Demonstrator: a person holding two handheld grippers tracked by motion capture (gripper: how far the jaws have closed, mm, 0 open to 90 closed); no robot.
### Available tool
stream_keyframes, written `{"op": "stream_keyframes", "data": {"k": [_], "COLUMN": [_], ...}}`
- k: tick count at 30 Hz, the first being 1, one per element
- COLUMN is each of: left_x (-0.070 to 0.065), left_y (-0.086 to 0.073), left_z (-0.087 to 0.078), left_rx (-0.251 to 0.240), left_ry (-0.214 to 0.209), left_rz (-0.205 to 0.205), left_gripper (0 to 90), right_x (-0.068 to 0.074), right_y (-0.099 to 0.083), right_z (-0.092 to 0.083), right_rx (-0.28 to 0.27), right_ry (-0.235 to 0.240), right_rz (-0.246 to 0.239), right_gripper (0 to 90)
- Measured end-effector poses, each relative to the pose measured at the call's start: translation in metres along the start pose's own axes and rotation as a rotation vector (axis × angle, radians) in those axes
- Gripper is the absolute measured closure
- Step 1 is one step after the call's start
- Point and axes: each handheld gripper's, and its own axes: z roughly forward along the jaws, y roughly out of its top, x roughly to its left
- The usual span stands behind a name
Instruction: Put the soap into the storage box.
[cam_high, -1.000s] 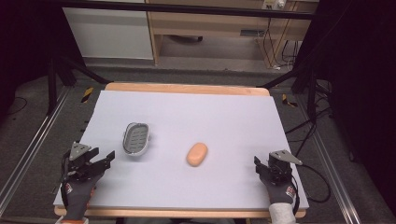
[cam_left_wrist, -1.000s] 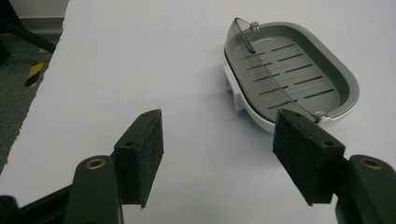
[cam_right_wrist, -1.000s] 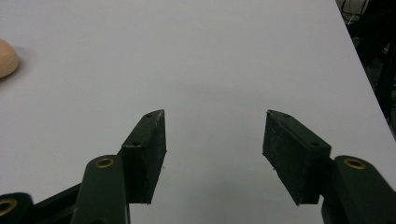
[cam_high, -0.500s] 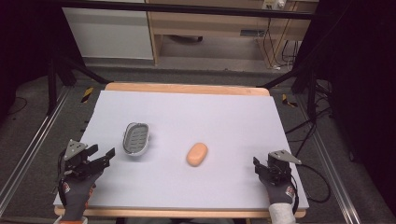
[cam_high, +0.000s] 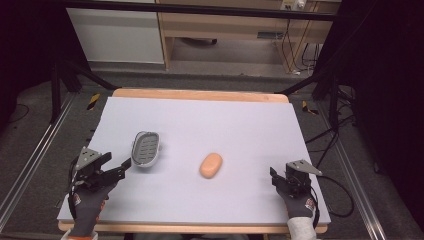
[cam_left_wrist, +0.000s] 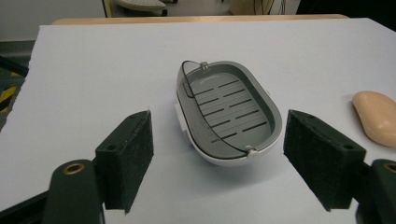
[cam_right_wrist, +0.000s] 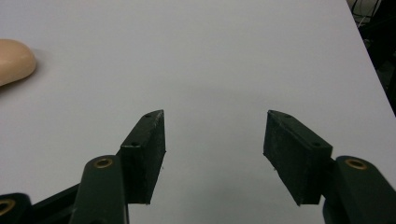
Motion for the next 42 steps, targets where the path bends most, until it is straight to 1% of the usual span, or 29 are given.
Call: {"op": "stream_keyframes", "data": {"k": [4, 5, 10, 15, 17, 24, 29, 35, 36, 38, 40, 41, 42], "left_x": [-0.008, -0.010, -0.016, -0.023, -0.027, -0.040, -0.050, -0.060, -0.063, -0.070, -0.072, -0.079, -0.081], "left_y": [0.002, 0.003, 0.008, 0.011, 0.014, 0.027, 0.032, 0.037, 0.038, 0.039, 0.039, 0.039, 0.040], "left_z": [0.001, 0.001, 0.002, 0.004, 0.004, 0.006, 0.013, 0.023, 0.025, 0.030, 0.032, 0.037, 0.039], "left_rx": [0.006, 0.006, 0.005, 0.013, 0.014, 0.009, 0.016, 0.029, 0.027, 0.035, 0.039, 0.049, 0.047], "left_ry": [-0.018, -0.020, -0.036, -0.054, -0.063, -0.084, -0.094, -0.101, -0.107, -0.114, -0.116, -0.120, -0.123], "left_rz": [0.019, 0.022, 0.032, 0.048, 0.060, 0.093, 0.119, 0.132, 0.130, 0.145, 0.151, 0.166, 0.165], "left_gripper": [22.6, 22.4, 21.6, 20.9, 20.5, 20.0, 19.8, 19.7, 19.7, 19.7, 19.5, 19.5, 19.5], "right_x": [0.002, 0.002, 0.004, 0.005, 0.004, 0.001, 0.000, -0.001, -0.001, -0.001, -0.001, -0.001, -0.001], "right_y": [0.002, 0.002, 0.001, 0.002, 0.002, 0.003, 0.002, 0.002, 0.002, 0.002, 0.002, 0.002, 0.002], "right_z": [0.000, -0.001, 0.000, 0.000, 0.000, 0.001, 0.000, 0.001, 0.001, 0.001, 0.001, 0.001, 0.001], "right_rx": [0.004, -0.002, 0.014, 0.012, 0.015, 0.021, 0.018, 0.019, 0.019, 0.018, 0.018, 0.019, 0.021], "right_ry": [-0.003, 0.004, 0.012, 0.011, 0.001, 0.004, 0.010, 0.010, 0.009, 0.004, 0.004, 0.004, 0.004], "right_rz": [-0.011, -0.008, -0.016, -0.017, -0.019, -0.016, -0.009, -0.004, -0.006, -0.007, -0.006, -0.007, -0.005], "right_gripper": [38.9, 38.9, 38.8, 38.8, 38.9, 40.0, 41.0, 42.2, 42.6, 43.3, 43.8, 44.4, 44.6]}}
